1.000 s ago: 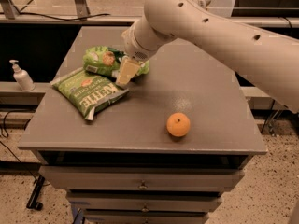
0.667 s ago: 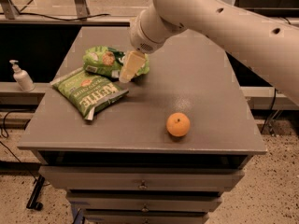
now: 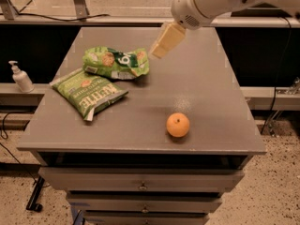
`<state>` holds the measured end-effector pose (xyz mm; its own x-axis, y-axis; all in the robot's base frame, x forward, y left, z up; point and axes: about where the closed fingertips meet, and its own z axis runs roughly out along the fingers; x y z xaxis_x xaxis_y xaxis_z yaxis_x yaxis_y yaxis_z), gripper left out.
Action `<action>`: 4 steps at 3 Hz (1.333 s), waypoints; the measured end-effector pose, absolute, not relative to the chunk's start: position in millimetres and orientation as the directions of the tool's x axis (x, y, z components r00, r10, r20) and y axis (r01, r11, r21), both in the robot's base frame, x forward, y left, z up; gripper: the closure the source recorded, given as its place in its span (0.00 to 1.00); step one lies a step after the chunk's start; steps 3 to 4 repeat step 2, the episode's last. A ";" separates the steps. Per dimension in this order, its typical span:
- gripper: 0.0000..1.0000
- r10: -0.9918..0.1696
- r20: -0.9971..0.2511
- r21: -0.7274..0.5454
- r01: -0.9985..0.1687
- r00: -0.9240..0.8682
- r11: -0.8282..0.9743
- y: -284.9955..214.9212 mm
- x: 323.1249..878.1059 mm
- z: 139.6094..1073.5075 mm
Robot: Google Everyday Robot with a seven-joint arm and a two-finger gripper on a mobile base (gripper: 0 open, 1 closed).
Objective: Move green rice chip bag near green jalapeno chip bag
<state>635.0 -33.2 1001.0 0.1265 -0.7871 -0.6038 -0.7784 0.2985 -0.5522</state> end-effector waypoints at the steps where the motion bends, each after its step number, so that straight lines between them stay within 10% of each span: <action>1: 0.00 -0.755 -0.648 -0.603 -0.672 0.099 0.429 -99.7 621.1 1040.8; 4: 0.00 -0.748 -0.658 -0.618 -0.629 0.087 0.471 -121.9 621.0 1051.4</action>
Offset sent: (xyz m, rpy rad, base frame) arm -0.0127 -0.0527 0.0319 0.0559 -0.0811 -0.0940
